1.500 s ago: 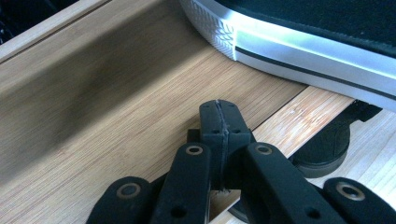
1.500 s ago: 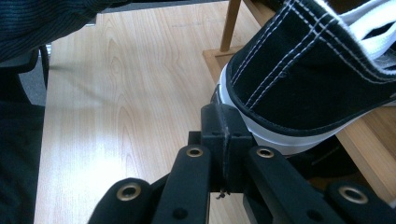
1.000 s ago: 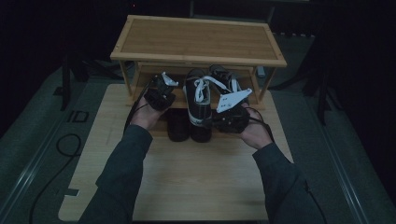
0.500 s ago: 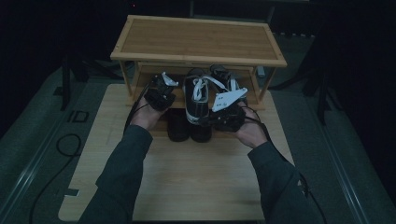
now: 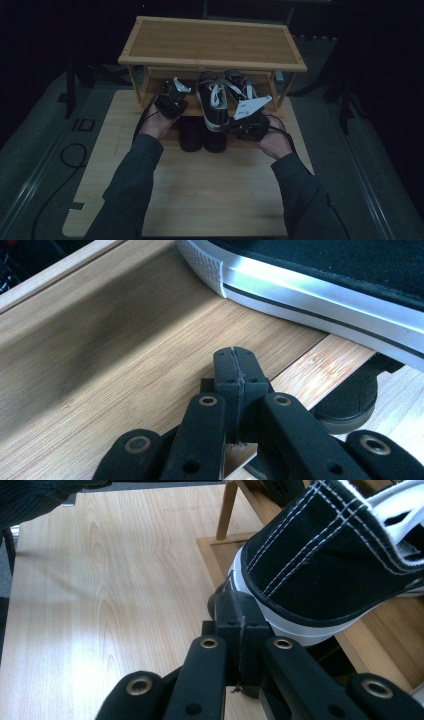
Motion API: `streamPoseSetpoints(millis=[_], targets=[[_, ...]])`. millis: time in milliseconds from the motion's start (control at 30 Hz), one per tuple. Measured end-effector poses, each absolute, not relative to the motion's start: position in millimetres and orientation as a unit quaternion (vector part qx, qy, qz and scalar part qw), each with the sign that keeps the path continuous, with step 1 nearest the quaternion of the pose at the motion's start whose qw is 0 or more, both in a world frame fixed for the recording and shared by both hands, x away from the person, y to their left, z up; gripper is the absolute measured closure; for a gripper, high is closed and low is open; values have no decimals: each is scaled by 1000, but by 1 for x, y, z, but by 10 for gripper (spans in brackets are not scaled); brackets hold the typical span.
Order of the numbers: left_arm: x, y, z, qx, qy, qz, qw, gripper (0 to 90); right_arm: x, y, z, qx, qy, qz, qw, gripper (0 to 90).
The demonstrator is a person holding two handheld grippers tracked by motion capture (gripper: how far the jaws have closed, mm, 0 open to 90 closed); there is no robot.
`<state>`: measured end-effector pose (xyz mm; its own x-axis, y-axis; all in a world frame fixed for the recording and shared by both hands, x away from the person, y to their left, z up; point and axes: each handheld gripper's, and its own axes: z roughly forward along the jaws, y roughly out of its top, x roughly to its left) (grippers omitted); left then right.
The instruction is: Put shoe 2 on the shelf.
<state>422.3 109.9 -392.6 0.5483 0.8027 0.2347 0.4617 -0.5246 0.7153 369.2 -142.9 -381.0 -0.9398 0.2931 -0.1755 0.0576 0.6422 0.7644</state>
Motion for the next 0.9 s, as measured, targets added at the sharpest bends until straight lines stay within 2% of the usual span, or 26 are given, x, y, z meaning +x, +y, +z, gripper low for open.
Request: streamPoseSetpoints(millis=[367,500,567,900], targets=[[423,110,-393,826,381,282,305,900,374,-127,-382,95,893,416,143,900],[422,110,-393,825,383,283,304,900,379,-121,-384,109,892,406,167,900],[423,111,-393,826,382,281,306,900,382,-122,-384,109,890,416,154,900],[423,110,-393,825,382,282,306,900,384,-115,-385,105,890,417,153,900]])
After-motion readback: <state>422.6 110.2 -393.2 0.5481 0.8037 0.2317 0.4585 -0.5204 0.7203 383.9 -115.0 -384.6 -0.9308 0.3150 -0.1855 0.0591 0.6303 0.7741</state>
